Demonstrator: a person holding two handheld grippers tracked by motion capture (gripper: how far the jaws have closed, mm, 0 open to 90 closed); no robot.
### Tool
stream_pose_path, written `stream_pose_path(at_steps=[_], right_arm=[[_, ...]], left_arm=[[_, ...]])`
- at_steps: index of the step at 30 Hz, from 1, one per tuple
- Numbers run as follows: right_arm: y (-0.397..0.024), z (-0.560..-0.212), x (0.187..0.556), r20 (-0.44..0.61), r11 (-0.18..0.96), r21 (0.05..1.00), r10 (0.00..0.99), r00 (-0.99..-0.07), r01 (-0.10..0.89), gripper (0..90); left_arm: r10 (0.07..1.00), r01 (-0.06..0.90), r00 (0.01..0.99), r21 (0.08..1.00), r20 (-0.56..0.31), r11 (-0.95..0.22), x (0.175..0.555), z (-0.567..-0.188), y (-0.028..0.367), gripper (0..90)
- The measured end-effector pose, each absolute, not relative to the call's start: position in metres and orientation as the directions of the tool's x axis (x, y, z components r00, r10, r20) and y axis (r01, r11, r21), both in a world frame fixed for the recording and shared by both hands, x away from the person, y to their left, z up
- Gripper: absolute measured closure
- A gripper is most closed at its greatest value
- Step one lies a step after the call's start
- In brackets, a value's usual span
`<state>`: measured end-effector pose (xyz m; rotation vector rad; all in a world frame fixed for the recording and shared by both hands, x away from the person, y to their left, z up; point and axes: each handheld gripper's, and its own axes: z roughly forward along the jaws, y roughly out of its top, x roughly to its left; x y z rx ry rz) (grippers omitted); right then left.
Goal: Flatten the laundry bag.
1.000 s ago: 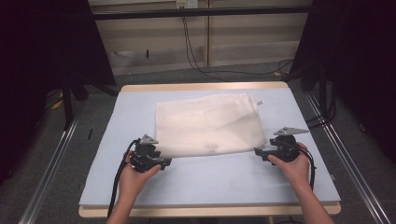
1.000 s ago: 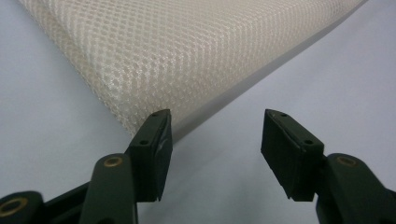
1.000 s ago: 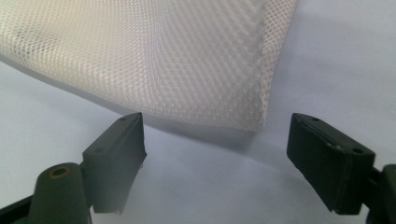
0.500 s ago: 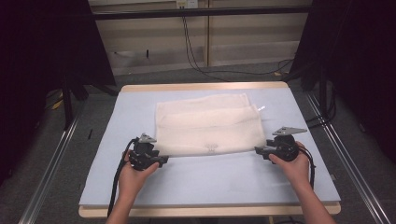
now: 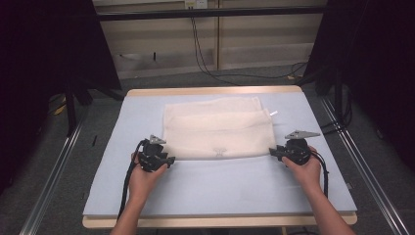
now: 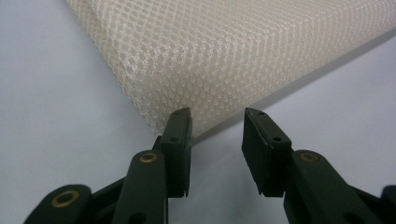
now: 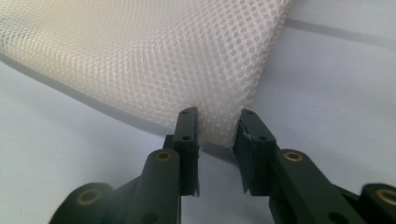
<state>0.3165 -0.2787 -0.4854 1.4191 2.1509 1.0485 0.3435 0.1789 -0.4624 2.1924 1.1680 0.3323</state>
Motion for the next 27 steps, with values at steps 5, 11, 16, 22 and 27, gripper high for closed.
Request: stream_pose_path(at_steps=[5, 11, 16, 22, 27], right_arm=[[-0.282, -0.488, 0.326, 0.124, 0.191, 0.754, 0.899, -0.421, 0.629, 75.0], [-0.280, -0.487, 0.341, 0.095, 0.206, 0.750, 0.907, -0.411, 0.628, 75.9], [-0.281, -0.485, 0.337, 0.087, 0.207, 0.759, 0.908, -0.411, 0.617, 72.8], [-0.285, -0.478, 0.323, 0.091, 0.203, 0.765, 0.906, -0.414, 0.611, 62.8], [-0.282, -0.479, 0.318, 0.091, 0.211, 0.762, 0.901, -0.424, 0.612, 59.5]], left_arm=[[0.813, 0.658, 0.579, 0.628, -0.067, -0.417, 0.355, -0.463, 0.177, 62.6], [0.813, 0.660, 0.578, 0.625, -0.070, -0.415, 0.364, -0.463, 0.172, 60.8], [0.804, 0.663, 0.587, 0.626, -0.095, -0.410, 0.358, -0.457, 0.177, 55.1], [0.824, 0.661, 0.560, 0.646, -0.087, -0.382, 0.358, -0.443, 0.189, 45.6], [0.838, 0.668, 0.535, 0.661, -0.109, -0.341, 0.367, -0.436, 0.197, 41.9]])
